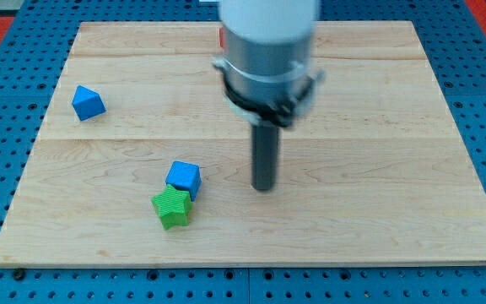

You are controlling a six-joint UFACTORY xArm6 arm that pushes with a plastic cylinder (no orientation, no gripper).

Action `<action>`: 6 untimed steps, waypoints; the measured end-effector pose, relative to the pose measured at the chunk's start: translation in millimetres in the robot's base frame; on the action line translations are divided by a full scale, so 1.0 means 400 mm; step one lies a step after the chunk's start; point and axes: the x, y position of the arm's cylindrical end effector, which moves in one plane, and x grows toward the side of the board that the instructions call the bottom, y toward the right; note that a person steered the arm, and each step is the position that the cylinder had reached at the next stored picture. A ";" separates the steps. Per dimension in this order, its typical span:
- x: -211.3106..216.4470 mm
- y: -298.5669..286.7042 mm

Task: Move the blue cube below the blue triangle

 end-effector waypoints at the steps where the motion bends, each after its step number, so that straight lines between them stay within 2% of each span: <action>1: 0.034 -0.081; 2: -0.051 -0.177; 4: -0.038 -0.360; 5: -0.082 -0.541; 6: -0.165 -0.617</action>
